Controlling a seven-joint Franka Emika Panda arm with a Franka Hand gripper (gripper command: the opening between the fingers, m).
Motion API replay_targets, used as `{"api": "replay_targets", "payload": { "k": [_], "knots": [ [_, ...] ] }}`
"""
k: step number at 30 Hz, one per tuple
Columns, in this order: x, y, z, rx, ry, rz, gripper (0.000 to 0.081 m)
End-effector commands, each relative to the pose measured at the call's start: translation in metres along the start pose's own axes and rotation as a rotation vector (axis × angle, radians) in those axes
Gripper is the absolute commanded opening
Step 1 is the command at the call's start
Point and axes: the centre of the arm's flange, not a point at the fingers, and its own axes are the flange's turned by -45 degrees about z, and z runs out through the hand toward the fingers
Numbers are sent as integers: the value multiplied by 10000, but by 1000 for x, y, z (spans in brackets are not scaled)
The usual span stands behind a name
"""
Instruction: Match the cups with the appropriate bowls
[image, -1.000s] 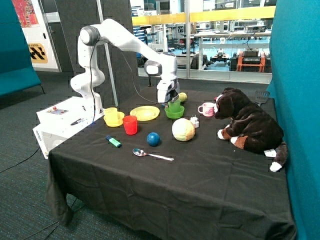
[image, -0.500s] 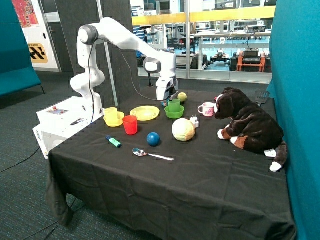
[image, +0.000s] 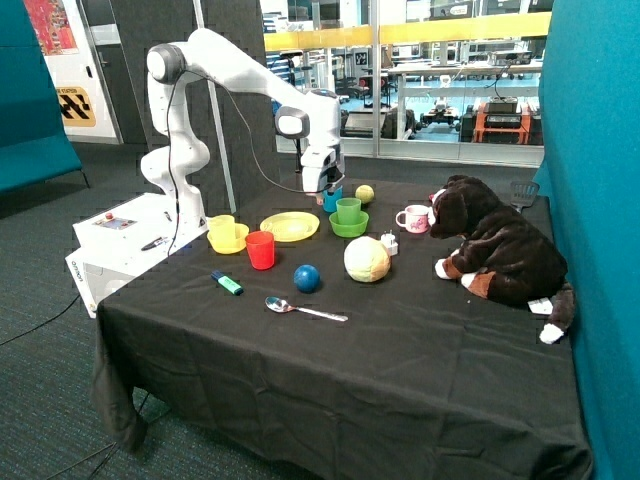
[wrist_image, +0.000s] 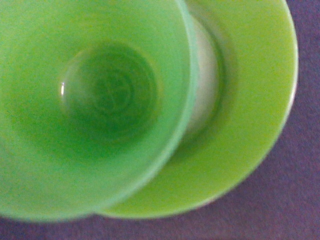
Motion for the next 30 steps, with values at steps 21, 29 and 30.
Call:
{"api": "replay_targets", "payload": {
  "k": [21,29,30],
  "knots": [
    [-53,43,-26,27,21,-643,508],
    [-51,46,-29,26,21,-950,503],
    [-50,45,-30,26,21,-1012,504]
  ]
}}
